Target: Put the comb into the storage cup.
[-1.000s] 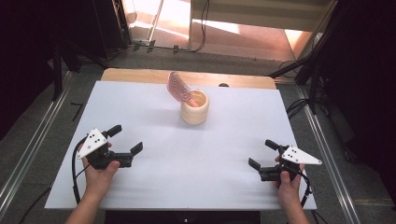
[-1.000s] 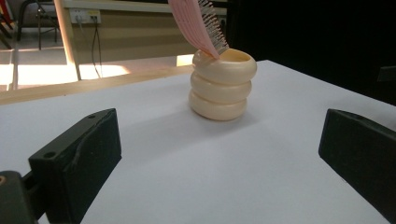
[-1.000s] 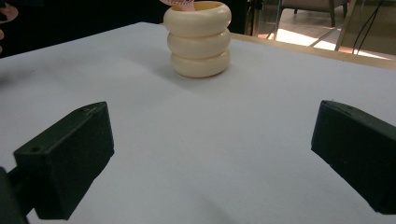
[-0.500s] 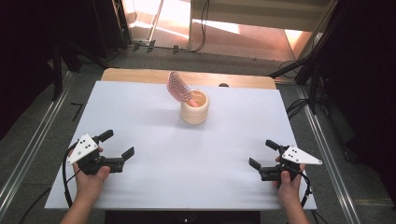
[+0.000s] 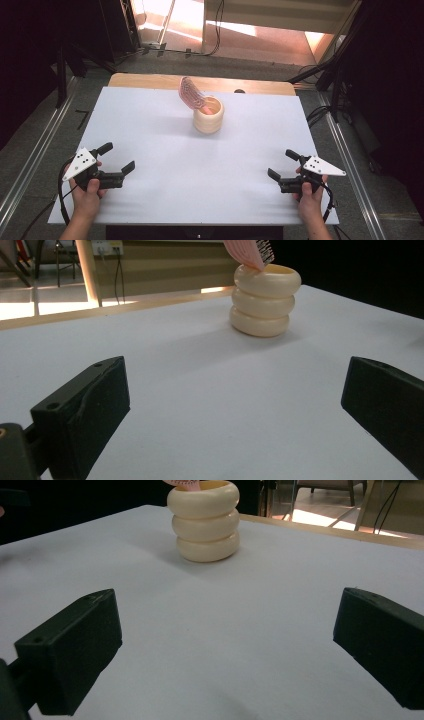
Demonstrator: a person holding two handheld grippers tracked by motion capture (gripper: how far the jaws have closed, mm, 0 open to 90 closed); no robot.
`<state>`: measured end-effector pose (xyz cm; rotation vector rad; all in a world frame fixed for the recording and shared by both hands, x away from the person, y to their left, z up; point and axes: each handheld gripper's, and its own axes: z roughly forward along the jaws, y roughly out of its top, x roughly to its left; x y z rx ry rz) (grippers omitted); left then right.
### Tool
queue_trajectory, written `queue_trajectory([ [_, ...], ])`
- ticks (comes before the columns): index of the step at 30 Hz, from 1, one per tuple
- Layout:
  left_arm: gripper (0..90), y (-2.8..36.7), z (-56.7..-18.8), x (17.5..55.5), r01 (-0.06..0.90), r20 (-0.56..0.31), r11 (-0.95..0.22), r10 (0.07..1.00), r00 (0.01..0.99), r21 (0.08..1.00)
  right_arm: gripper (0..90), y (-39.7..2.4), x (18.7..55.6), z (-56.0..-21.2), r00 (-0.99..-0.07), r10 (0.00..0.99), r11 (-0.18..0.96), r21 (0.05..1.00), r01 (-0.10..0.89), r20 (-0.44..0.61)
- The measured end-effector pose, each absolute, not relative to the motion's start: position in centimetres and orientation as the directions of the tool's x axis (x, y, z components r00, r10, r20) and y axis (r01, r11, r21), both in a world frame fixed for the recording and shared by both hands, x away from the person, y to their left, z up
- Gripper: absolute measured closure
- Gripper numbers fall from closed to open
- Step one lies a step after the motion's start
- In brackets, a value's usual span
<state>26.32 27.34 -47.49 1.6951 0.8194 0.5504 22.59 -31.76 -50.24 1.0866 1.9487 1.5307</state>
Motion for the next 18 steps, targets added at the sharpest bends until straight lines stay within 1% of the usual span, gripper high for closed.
queue_trajectory([
  [9,0.0,28.8,-47.6,26.1,0.253,-0.085,-0.1,0.773,0.628,0.962,0.0,-32.3,22.8,-50.4,-0.59,0.797,0.072,0.947,0.313,0.134],
  [18,0.0,28.6,-47.9,26.2,0.27,-0.09,-0.105,0.777,0.623,0.957,0.0,-32.4,22.8,-50.5,-0.578,0.803,0.06,0.947,0.314,0.141],
])
